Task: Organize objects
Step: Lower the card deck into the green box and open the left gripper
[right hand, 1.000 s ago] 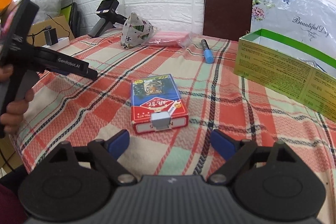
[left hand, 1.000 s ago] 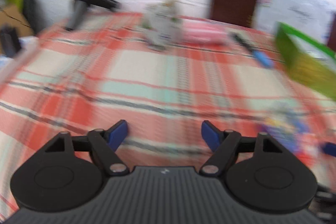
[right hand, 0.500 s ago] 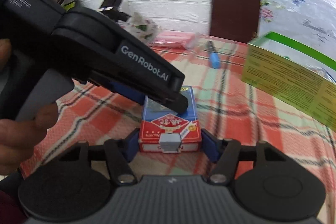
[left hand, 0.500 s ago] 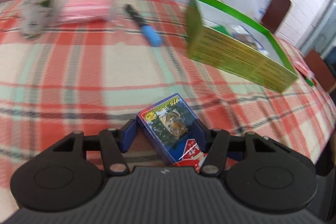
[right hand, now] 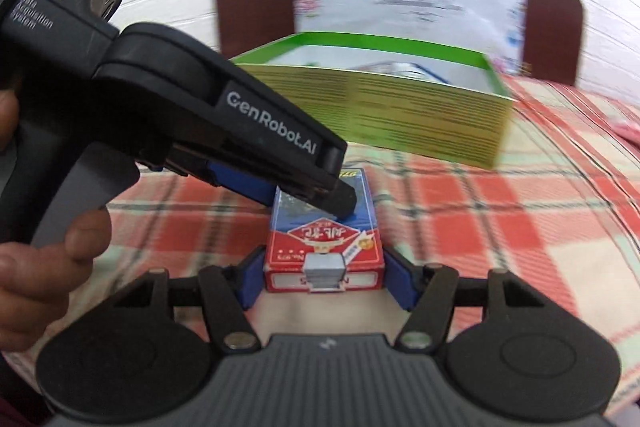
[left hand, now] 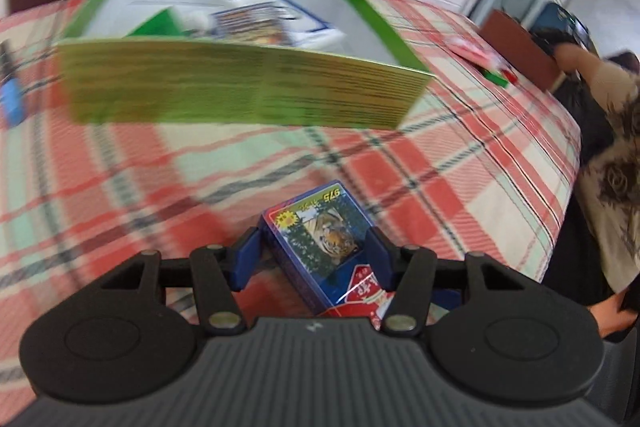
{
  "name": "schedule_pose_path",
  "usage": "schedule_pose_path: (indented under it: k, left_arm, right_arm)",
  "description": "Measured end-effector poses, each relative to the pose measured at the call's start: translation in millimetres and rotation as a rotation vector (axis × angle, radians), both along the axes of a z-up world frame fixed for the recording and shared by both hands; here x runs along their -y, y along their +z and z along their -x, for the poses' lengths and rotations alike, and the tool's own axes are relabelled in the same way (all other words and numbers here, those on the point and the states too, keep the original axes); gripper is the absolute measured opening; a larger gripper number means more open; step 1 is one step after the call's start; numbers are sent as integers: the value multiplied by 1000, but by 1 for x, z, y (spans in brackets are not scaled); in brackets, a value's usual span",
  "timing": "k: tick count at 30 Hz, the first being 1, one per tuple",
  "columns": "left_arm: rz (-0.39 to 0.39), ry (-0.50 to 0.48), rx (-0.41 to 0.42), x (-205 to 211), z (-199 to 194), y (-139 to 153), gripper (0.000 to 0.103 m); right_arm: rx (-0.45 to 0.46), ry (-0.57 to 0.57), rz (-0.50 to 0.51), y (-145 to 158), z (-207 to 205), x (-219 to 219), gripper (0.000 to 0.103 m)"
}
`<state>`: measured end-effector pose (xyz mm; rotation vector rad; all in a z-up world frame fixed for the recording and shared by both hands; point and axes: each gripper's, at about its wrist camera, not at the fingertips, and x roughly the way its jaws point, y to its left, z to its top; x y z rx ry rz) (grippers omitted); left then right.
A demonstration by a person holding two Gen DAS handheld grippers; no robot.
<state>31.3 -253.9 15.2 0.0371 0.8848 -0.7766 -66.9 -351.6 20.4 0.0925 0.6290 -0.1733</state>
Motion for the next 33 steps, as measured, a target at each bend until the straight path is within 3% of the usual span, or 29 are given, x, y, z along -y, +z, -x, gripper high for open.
schedule_pose_path:
  k: [4, 9, 11, 14, 21, 24, 26, 29, 33]
  left_arm:
    - [-22, 8, 34, 16, -2, -1, 62]
    - [-1, 21, 13, 11, -8, 3, 57]
    - [40, 45, -20, 7, -12, 13, 57]
    - [93, 31, 36, 13, -19, 39, 57]
    - [114, -6, 144, 59, -58, 79, 54]
    - [102, -15, 148, 78, -75, 75, 54]
    - [38, -1, 176, 90, -82, 68, 55]
    - [-40, 33, 174, 90, -88, 54, 55]
    - [-4, 32, 153, 65, -80, 46, 59]
  right_arm:
    - [19, 5, -4, -5, 1, 0, 64]
    - [58, -6, 15, -7, 0, -7, 63]
    - [112, -18, 24, 2, 2, -9, 62]
    - [205, -43, 65, 21, -1, -5, 62]
    - [308, -113, 117, 50, -49, 36, 62]
    - [290, -146, 118, 46, -76, 58, 62]
    - [220, -160, 134, 35, -99, 69, 63]
    - [215, -193, 152, 27, -104, 72, 63]
    - [260, -175, 177, 27, -83, 49, 63]
